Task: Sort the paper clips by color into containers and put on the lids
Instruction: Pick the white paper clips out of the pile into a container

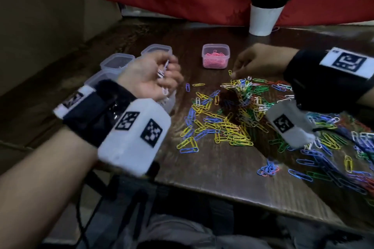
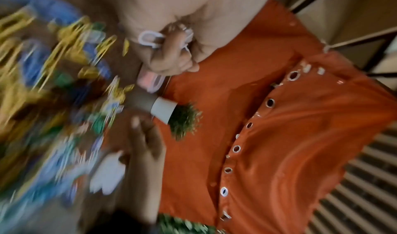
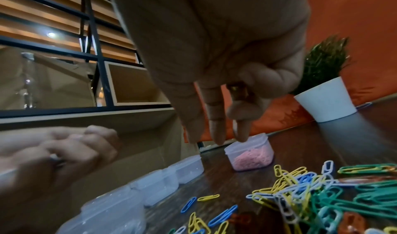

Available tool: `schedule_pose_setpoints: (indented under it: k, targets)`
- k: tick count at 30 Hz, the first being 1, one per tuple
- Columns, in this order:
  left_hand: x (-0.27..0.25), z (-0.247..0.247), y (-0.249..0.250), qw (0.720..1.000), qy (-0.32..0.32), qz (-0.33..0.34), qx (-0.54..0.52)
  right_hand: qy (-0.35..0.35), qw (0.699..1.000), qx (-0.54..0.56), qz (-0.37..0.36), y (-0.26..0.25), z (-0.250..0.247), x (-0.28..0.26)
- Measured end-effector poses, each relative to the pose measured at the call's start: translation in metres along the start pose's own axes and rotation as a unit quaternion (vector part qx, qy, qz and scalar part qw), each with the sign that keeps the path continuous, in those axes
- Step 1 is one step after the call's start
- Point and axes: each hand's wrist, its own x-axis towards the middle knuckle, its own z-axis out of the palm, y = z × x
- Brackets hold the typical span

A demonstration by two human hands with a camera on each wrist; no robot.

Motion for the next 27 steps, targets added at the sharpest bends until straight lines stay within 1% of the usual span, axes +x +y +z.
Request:
schedule_pose_setpoints:
  k: [1,2,3,5,6,7,10,12,13,15,17,18,19,20,21,22,23,24,25,26,27]
  targets:
    - [0.001,-0.007,0.009,0.997,0.03,0.01,0.071,-0.006,1.0,-0.01,-0.01,-0.004,0.003,0.001]
    - [0.004,-0.014,0.014,0.988,0.063,0.017,0.143,-0.012,1.0,-0.019,-0.019,-0.007,0.006,0.002]
    - [0.009,-0.02,0.015,0.971,0.1,0.024,0.217,-0.019,0.999,-0.024,-0.026,-0.012,0.009,0.003]
    - [0.018,-0.025,0.008,0.918,0.162,0.039,0.361,-0.032,0.999,-0.021,-0.033,-0.02,0.014,0.003]
    - [0.021,-0.026,0.003,0.892,0.178,0.052,0.413,-0.038,0.999,-0.016,-0.036,-0.023,0.016,0.002]
    - [0.024,-0.027,-0.003,0.87,0.177,0.074,0.455,-0.043,0.998,-0.014,-0.038,-0.025,0.017,0.001]
    - [0.023,-0.031,-0.011,0.8,0.125,0.132,0.573,-0.049,0.998,-0.019,-0.04,-0.025,0.015,-0.003]
    - [0.02,-0.035,-0.007,0.754,0.129,0.15,0.627,-0.048,0.998,-0.01,-0.037,-0.021,0.01,-0.006]
    - [0.018,-0.037,-0.004,0.718,0.14,0.146,0.666,-0.048,0.998,-0.006,-0.031,-0.018,0.007,-0.008]
    - [0.014,-0.038,0.003,0.634,0.151,0.141,0.745,-0.042,0.999,0.006,-0.015,-0.012,0.001,-0.011]
    - [0.007,-0.035,0.006,0.568,0.152,0.167,0.792,-0.038,0.999,0.019,0.004,-0.003,-0.005,-0.014]
    - [0.003,-0.034,0.005,0.551,0.153,0.19,0.798,-0.037,0.999,0.019,0.012,0.002,-0.006,-0.016]
    - [-0.001,-0.031,0.001,0.548,0.147,0.213,0.795,-0.041,0.999,0.014,0.017,0.007,-0.007,-0.019]
    - [-0.005,-0.028,-0.006,0.547,0.129,0.229,0.795,-0.053,0.998,0.004,0.02,0.011,-0.007,-0.023]
    - [-0.008,-0.026,-0.015,0.538,0.099,0.237,0.803,-0.073,0.997,-0.006,0.019,0.015,-0.005,-0.027]
    - [-0.011,-0.024,-0.026,0.52,0.068,0.239,0.817,-0.097,0.995,-0.021,0.012,0.017,-0.001,-0.031]
    - [-0.012,-0.023,-0.035,0.484,0.042,0.225,0.845,-0.123,0.991,-0.047,-0.002,0.016,0.004,-0.036]
    - [-0.012,-0.021,-0.042,0.435,0.028,0.204,0.877,-0.144,0.986,-0.076,-0.022,0.013,0.01,-0.04]
    - [-0.01,-0.022,-0.046,0.395,0.028,0.191,0.898,-0.158,0.981,-0.107,-0.047,0.007,0.017,-0.042]
    - [-0.008,-0.022,-0.046,0.378,0.038,0.178,0.908,-0.161,0.975,-0.132,-0.074,0.0,0.024,-0.04]
    - [-0.007,-0.024,-0.045,0.384,0.046,0.181,0.904,-0.152,0.972,-0.147,-0.098,-0.008,0.03,-0.037]
